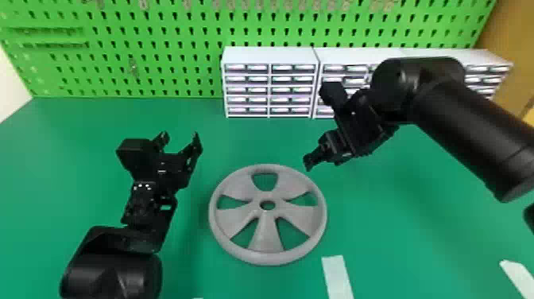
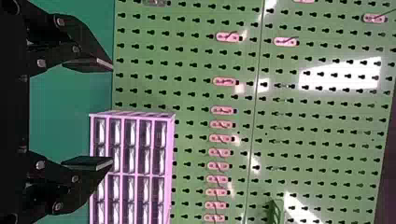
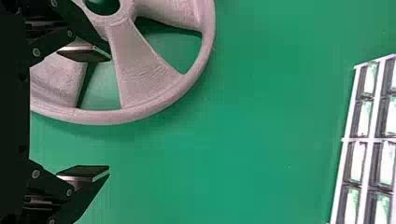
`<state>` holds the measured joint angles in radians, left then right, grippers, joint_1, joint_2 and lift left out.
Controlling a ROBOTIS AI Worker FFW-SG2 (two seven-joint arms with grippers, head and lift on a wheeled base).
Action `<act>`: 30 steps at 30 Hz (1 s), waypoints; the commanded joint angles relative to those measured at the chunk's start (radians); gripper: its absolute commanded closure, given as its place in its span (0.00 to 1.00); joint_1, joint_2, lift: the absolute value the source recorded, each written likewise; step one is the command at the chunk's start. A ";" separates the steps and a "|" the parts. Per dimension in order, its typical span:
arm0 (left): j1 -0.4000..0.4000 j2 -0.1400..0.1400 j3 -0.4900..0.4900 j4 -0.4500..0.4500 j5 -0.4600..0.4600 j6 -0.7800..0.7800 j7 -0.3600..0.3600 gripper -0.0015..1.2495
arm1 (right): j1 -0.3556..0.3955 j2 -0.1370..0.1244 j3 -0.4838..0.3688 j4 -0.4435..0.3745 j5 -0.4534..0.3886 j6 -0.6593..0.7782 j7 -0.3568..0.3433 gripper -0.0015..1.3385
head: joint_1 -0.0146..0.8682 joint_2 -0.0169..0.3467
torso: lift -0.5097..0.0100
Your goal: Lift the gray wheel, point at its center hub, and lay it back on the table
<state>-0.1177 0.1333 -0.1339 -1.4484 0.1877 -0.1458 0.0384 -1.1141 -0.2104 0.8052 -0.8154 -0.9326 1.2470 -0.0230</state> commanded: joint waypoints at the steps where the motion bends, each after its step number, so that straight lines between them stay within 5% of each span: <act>1: -0.005 0.000 -0.003 -0.001 -0.002 0.000 0.001 0.43 | 0.016 0.013 0.008 0.024 0.008 -0.024 0.000 0.31 | 0.80 0.18 | 0.80; 30: -0.017 0.000 -0.019 -0.001 -0.007 0.000 0.006 0.43 | 0.086 0.045 0.057 0.078 0.043 -0.133 0.000 0.31 | 0.80 0.18 | 0.80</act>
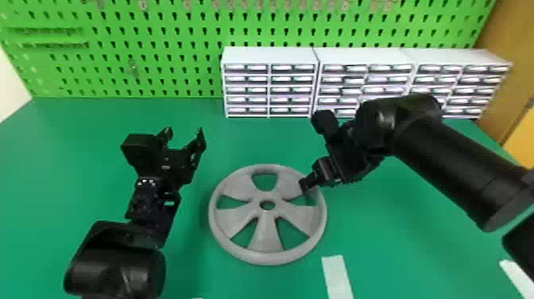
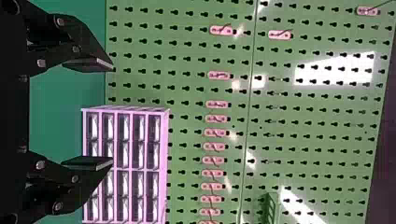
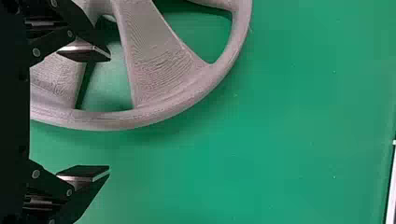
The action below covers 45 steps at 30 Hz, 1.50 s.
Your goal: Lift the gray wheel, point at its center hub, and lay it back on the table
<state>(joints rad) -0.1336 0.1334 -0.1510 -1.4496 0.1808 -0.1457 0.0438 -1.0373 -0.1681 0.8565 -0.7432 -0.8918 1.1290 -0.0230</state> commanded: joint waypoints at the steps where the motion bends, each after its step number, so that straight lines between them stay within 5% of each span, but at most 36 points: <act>1: -0.001 0.000 -0.001 0.000 0.000 0.000 0.001 0.43 | 0.011 0.004 0.007 0.007 0.004 -0.023 0.000 0.31 | 0.80 0.18 | 0.80; 32: -0.008 0.000 -0.010 0.000 0.000 0.000 0.005 0.43 | 0.036 0.021 0.052 0.045 0.037 -0.107 -0.002 0.32 | 0.80 0.18 | 0.80; 45: -0.008 0.000 -0.009 0.001 0.003 0.000 0.005 0.43 | 0.036 0.021 0.081 0.045 0.045 -0.100 -0.002 0.52 | 0.80 0.18 | 0.80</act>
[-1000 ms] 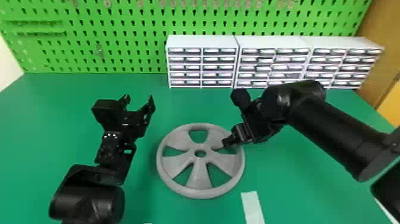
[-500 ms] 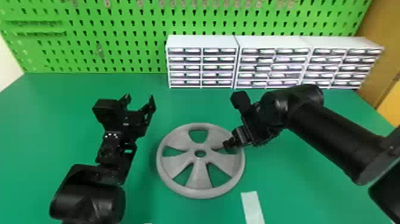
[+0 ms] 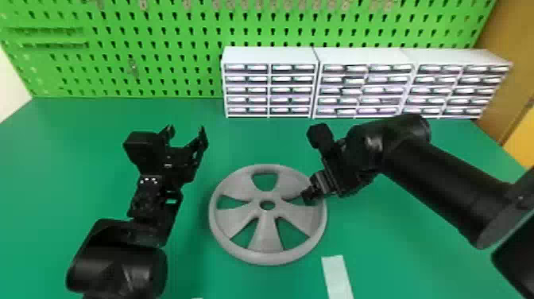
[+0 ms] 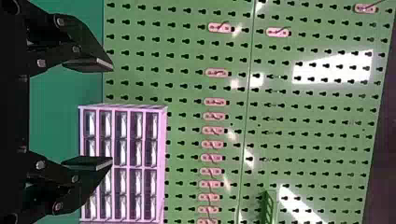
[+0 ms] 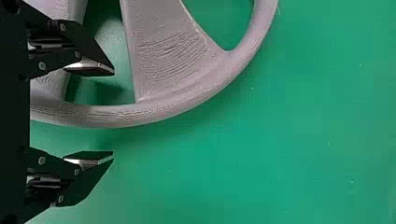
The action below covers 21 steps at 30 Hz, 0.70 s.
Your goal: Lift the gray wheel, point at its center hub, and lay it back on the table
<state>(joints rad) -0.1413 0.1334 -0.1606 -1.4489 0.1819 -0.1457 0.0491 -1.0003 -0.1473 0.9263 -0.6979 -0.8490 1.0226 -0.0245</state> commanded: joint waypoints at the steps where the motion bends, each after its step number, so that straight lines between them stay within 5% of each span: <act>1: 0.000 0.000 0.001 0.001 0.004 0.000 0.000 0.43 | -0.001 0.000 0.014 -0.002 0.007 0.010 0.000 0.59 | 0.80 0.18 | 0.80; 4: 0.000 0.000 0.000 0.001 0.002 0.000 0.000 0.43 | -0.001 0.002 0.017 -0.003 0.018 0.011 0.000 0.74 | 0.80 0.18 | 0.80; 21: 0.000 0.000 0.000 0.001 0.002 0.000 0.000 0.43 | -0.012 0.005 0.028 -0.020 0.073 0.011 0.000 0.83 | 0.80 0.18 | 0.80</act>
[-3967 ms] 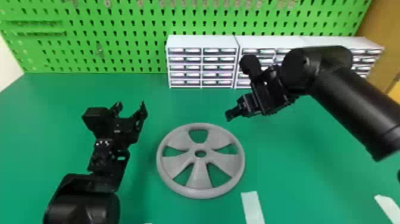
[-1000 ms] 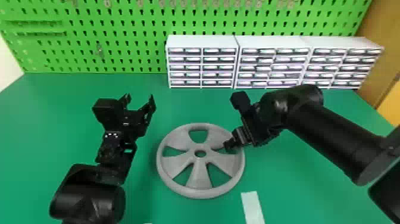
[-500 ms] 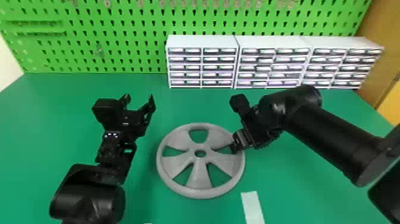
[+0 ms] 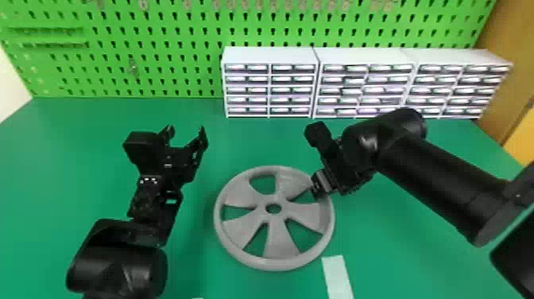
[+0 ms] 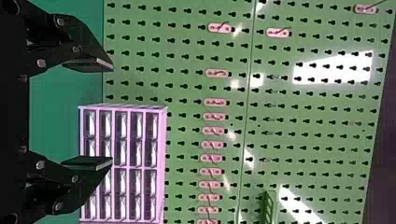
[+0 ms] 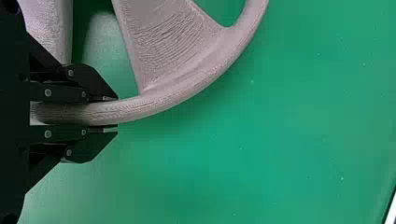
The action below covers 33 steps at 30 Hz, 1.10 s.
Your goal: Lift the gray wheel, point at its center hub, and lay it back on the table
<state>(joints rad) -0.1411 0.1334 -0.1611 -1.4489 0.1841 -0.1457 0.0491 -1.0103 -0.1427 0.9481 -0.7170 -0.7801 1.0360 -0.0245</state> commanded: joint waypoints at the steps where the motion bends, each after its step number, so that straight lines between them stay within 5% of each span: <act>1: 0.000 0.000 0.000 0.001 0.000 0.000 0.000 0.43 | -0.002 0.000 0.009 -0.001 0.005 -0.004 0.000 0.83 | 0.80 0.18 | 0.80; 25: 0.003 0.000 0.002 0.001 0.000 0.000 0.000 0.43 | 0.009 -0.005 -0.003 -0.002 0.024 -0.050 0.001 0.88 | 0.80 0.18 | 0.80; 33: 0.008 0.000 0.005 -0.001 0.000 0.000 0.000 0.43 | 0.026 -0.001 -0.046 -0.009 0.068 -0.128 0.071 0.92 | 0.80 0.18 | 0.80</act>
<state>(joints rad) -0.1363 0.1334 -0.1580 -1.4485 0.1841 -0.1457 0.0491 -0.9934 -0.1469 0.9249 -0.7194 -0.7336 0.9400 0.0379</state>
